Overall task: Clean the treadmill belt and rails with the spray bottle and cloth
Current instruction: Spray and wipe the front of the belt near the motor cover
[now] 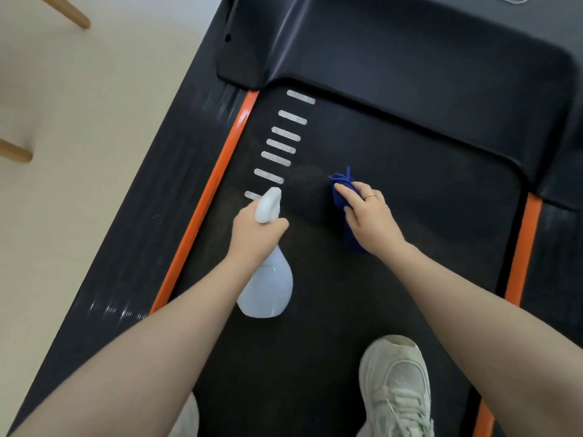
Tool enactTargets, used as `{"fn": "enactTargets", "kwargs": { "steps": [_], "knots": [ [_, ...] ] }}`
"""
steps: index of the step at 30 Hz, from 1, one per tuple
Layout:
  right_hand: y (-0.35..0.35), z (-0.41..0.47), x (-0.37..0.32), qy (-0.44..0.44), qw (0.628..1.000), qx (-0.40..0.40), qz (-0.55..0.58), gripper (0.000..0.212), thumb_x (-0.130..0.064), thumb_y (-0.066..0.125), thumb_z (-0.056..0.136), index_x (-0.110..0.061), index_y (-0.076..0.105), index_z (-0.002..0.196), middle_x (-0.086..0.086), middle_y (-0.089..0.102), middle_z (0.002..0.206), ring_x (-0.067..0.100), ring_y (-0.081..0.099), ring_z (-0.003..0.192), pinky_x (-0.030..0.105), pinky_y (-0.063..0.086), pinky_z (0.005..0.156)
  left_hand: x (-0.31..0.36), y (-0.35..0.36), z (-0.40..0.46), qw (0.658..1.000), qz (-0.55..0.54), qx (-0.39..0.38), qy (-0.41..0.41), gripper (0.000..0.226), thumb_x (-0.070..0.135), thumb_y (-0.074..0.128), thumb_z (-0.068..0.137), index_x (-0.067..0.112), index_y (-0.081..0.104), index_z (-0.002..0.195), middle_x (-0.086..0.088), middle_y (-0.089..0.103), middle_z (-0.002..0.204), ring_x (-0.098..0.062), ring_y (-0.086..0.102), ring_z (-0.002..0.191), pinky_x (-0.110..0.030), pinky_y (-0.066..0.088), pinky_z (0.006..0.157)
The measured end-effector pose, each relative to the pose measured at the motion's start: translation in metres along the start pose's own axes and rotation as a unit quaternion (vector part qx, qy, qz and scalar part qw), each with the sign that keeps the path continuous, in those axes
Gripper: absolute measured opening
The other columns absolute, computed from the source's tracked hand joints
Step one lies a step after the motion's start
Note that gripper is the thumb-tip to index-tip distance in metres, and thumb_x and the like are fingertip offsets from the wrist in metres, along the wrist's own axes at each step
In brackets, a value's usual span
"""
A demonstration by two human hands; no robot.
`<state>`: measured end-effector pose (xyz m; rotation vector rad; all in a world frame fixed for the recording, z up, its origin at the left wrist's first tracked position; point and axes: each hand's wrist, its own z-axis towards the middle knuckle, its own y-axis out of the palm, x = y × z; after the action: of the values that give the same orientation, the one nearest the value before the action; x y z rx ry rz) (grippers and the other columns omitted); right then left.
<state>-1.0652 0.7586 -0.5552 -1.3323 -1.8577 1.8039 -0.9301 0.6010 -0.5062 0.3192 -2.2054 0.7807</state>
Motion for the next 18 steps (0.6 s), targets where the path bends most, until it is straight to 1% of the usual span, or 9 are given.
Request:
{"fn": "enactTargets", "kwargs": {
  "steps": [2,4,8,10,12,14,15,16,18],
  "knots": [
    [0.007,0.021,-0.012,-0.008,1.0,0.014,-0.015,0.047,-0.012,0.043,0.097,-0.022,0.037,0.143,0.01,0.033,0.147,0.032,0.033,0.126,0.045,0.038,0.097,0.001,-0.017,0.01,0.999,-0.007,0.028,0.016,0.011,0.005,0.06,0.076,0.0,0.058,0.086,-0.001,0.052,0.073,-0.015,0.05,0.069,-0.028,0.039,0.06],
    [0.012,0.046,-0.026,0.015,0.999,0.033,-0.017,0.047,-0.015,0.042,0.098,-0.024,0.035,0.144,0.009,0.029,0.149,0.032,0.03,0.129,0.045,0.035,0.097,0.003,-0.031,0.02,0.998,-0.012,0.05,0.036,0.012,0.005,0.062,0.078,0.005,0.061,0.09,0.001,0.056,0.077,-0.014,0.055,0.074,-0.028,0.045,0.064],
    [0.041,0.068,-0.061,0.057,0.997,0.013,-0.059,0.044,-0.021,0.044,0.097,-0.027,0.039,0.141,0.007,0.027,0.152,0.035,0.03,0.128,0.045,0.037,0.09,0.003,-0.058,0.037,0.996,-0.015,0.069,0.062,0.02,0.004,0.062,0.078,0.011,0.065,0.096,-0.003,0.065,0.092,-0.013,0.06,0.086,-0.017,0.046,0.067],
    [0.059,0.058,-0.082,-0.003,0.998,0.016,-0.058,0.047,-0.01,0.06,0.085,-0.022,0.054,0.13,0.013,0.041,0.143,0.04,0.045,0.114,0.045,0.044,0.076,0.0,-0.068,0.041,0.995,-0.014,0.082,0.062,0.02,0.002,0.061,0.076,0.013,0.066,0.092,-0.002,0.067,0.091,-0.01,0.061,0.084,-0.015,0.046,0.068],
    [0.07,0.047,-0.085,-0.127,0.989,0.015,-0.074,0.057,-0.002,0.075,0.063,-0.018,0.065,0.117,0.017,0.057,0.126,0.039,0.058,0.092,0.039,0.047,0.06,-0.005,-0.076,0.043,0.993,-0.024,0.101,0.056,0.021,0.0,0.06,0.075,0.017,0.065,0.086,0.003,0.064,0.083,-0.006,0.059,0.077,-0.013,0.045,0.064],
    [0.068,0.056,-0.073,-0.236,0.965,0.023,-0.115,0.065,0.0,0.08,0.054,-0.018,0.067,0.115,0.016,0.063,0.118,0.036,0.061,0.083,0.036,0.047,0.056,-0.007,-0.079,0.047,0.991,-0.031,0.113,0.061,0.022,-0.002,0.059,0.076,0.018,0.064,0.086,0.001,0.063,0.083,-0.007,0.059,0.077,-0.01,0.045,0.061],
    [0.063,0.067,-0.067,-0.258,0.957,0.035,-0.125,0.066,0.0,0.079,0.053,-0.019,0.067,0.114,0.015,0.064,0.116,0.035,0.061,0.081,0.035,0.047,0.056,-0.008,-0.08,0.049,0.991,-0.029,0.116,0.063,0.022,-0.002,0.059,0.076,0.017,0.065,0.088,0.0,0.064,0.085,-0.009,0.06,0.079,-0.01,0.046,0.062],
    [0.059,0.079,-0.065,-0.253,0.958,0.057,-0.125,0.065,0.002,0.078,0.053,-0.019,0.067,0.114,0.014,0.065,0.115,0.034,0.061,0.081,0.036,0.046,0.058,-0.009,-0.08,0.051,0.991,-0.029,0.117,0.064,0.023,-0.002,0.059,0.076,0.017,0.065,0.088,0.001,0.064,0.085,-0.009,0.06,0.08,-0.012,0.046,0.064],
    [0.058,0.096,-0.067,-0.163,0.977,0.105,-0.092,0.062,0.005,0.073,0.058,-0.018,0.066,0.115,0.014,0.064,0.117,0.037,0.059,0.085,0.04,0.046,0.061,-0.011,-0.079,0.056,0.99,-0.035,0.119,0.064,0.027,-0.001,0.058,0.075,0.023,0.064,0.084,0.006,0.063,0.081,-0.007,0.059,0.077,-0.014,0.045,0.065]
  ]
}}
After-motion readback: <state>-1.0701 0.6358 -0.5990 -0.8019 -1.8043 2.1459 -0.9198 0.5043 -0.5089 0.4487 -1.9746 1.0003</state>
